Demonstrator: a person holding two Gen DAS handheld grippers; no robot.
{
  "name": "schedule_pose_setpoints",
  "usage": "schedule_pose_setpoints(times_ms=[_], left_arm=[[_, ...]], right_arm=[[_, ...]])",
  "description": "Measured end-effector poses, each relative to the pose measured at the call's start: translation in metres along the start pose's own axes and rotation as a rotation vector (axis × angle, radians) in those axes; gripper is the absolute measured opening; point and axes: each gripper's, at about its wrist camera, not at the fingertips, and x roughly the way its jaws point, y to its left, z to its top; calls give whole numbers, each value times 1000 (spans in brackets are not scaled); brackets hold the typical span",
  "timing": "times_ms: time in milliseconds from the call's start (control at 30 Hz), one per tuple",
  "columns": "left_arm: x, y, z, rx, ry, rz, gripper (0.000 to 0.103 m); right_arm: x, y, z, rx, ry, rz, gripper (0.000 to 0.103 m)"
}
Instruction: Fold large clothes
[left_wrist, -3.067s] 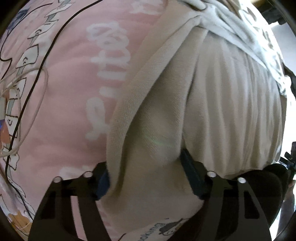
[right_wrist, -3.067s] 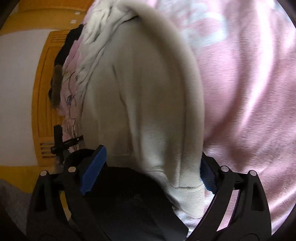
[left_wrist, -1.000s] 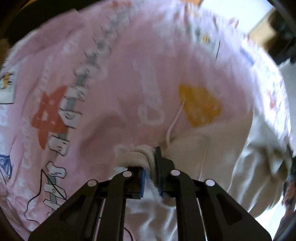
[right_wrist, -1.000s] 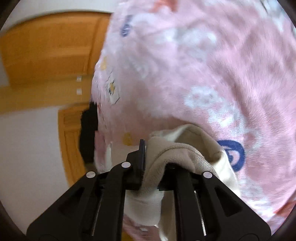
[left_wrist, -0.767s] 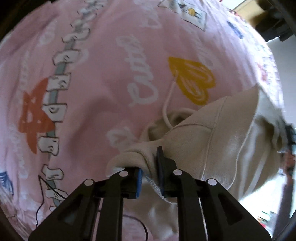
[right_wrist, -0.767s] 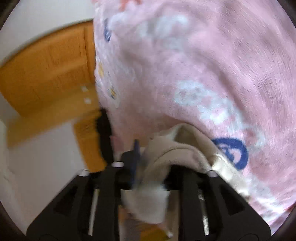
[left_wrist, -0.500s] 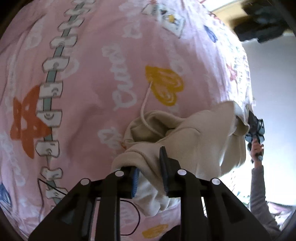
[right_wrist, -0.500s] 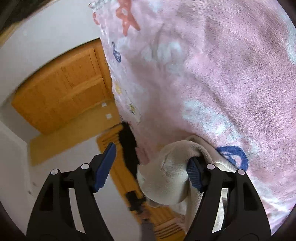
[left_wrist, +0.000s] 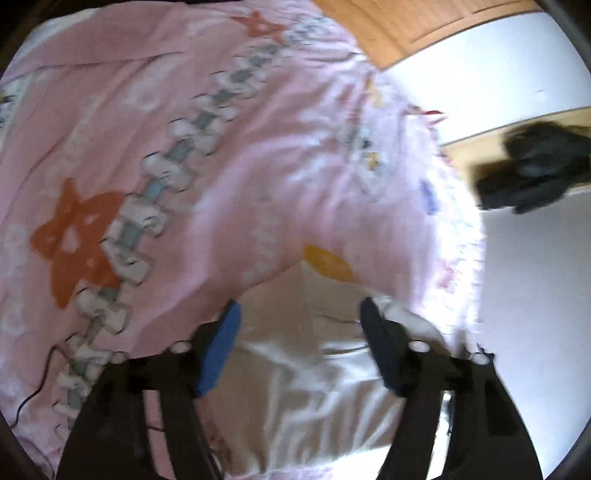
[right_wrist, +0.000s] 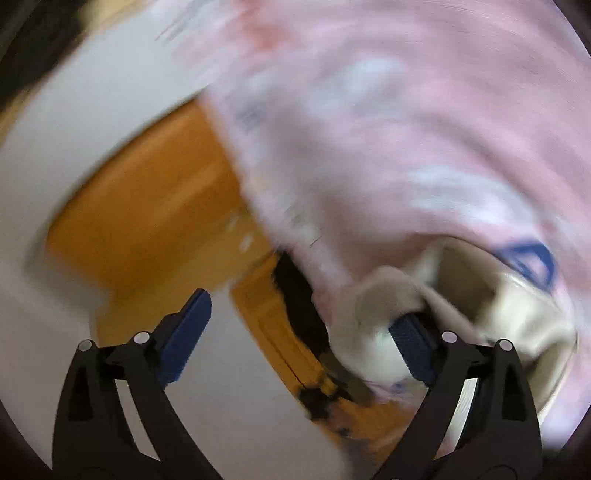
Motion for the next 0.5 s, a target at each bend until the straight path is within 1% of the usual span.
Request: schedule_pose_setpoints(times_ms=[33, 67, 100, 133, 167, 200, 233, 267, 300, 333, 367, 400, 433, 467, 500], left_arm=[[3, -7, -11, 39, -13, 50, 55], [6, -18, -30, 101, -30, 92, 55], [7, -24, -41, 145, -37, 123, 55], [11, -35, -61, 206, -49, 164, 55], [18, -49, -86, 276, -49, 172, 55], [28, -54, -98, 312, -40, 167, 55], [36, -60, -114, 336, -28, 154, 55], [44, -64, -130, 353, -14, 134, 55], [58, -70, -150, 360, -7, 131, 55], [67, -75, -161, 372, -11, 142, 55], [74, -80, -170, 390, -22, 167, 53], [86, -86, -182, 410, -42, 209, 50], [97, -90, -191, 424, -68, 258, 50], [103, -92, -195, 425, -82, 284, 49], [115, -93, -203, 424, -91, 315, 49]], right_arm=[[-5, 0, 1, -5, -12, 33, 91], [-12, 11, -1, -94, -10, 57, 91], [-17, 22, -5, -193, -16, 29, 91], [-23, 41, -20, -378, -41, -59, 91], [-23, 53, -38, -545, -55, -141, 91], [-15, 62, -62, -727, -30, -229, 90], [0, 63, -84, -874, 36, -323, 89], [21, 56, -107, -999, 126, -403, 86], [42, 43, -128, -1094, 224, -479, 73], [57, 30, -143, -1145, 300, -536, 60], [79, 8, -159, -1180, 399, -591, 55], [103, -15, -171, -1187, 490, -644, 48], [123, -34, -180, -1203, 542, -699, 46], [141, -51, -186, -1226, 565, -748, 45], [156, -62, -190, -1249, 570, -785, 45]])
